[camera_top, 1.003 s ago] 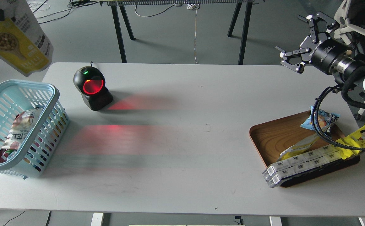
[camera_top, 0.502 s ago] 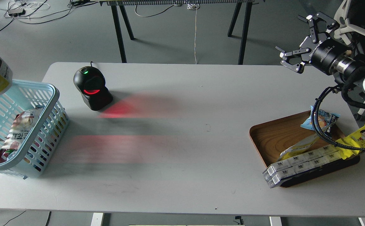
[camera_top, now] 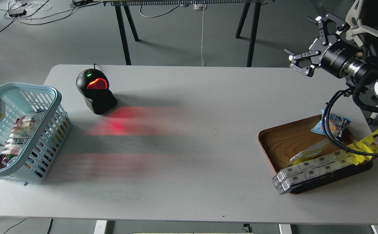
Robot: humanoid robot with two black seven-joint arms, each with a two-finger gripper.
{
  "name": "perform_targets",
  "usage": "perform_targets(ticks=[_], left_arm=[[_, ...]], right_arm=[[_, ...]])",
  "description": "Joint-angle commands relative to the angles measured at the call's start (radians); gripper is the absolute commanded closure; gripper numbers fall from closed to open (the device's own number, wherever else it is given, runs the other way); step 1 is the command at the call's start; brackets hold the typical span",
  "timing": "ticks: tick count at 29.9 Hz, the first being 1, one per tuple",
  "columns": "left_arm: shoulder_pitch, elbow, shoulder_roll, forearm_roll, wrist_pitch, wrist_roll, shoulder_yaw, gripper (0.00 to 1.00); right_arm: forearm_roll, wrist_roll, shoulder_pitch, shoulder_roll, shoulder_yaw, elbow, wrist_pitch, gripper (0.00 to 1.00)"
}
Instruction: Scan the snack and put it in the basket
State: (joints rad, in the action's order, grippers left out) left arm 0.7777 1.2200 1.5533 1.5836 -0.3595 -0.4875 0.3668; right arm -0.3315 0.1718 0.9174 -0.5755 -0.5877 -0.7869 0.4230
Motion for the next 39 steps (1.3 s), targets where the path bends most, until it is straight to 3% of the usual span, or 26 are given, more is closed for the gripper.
perform_targets(ticks=[1, 21, 26, 30, 37, 39], left_arm=[[0.000, 0.004, 0.002, 0.000, 0.024, -0.001, -0.043, 1.00], [-0.001, 0.076, -0.009, -0.004, 0.179, -0.001, -0.267, 1.00], [-0.001, 0.075, -0.018, -0.004, 0.185, -0.001, -0.275, 0.93], [-0.001, 0.075, -0.019, -0.004, 0.185, -0.001, -0.275, 0.70], [0.003, 0.073, -0.012, -0.023, 0.185, -0.001, -0.266, 0.17], [0.009, 0.072, -0.007, -0.034, 0.185, -0.001, -0.264, 0.08]], right_arm=[[0.000, 0.000, 0.000, 0.000, 0.000, 0.000, 0.000, 0.03], [0.003, 0.000, 0.000, 0.014, 0.002, 0.000, -0.001, 0.03], [0.003, 0.000, 0.000, 0.014, 0.002, 0.000, -0.001, 0.03], [0.003, 0.000, 0.000, 0.014, 0.002, 0.000, -0.001, 0.03], [0.003, 0.000, 0.000, 0.014, 0.002, 0.000, -0.001, 0.03], [0.003, 0.000, 0.000, 0.016, 0.002, 0.000, -0.001, 0.03]])
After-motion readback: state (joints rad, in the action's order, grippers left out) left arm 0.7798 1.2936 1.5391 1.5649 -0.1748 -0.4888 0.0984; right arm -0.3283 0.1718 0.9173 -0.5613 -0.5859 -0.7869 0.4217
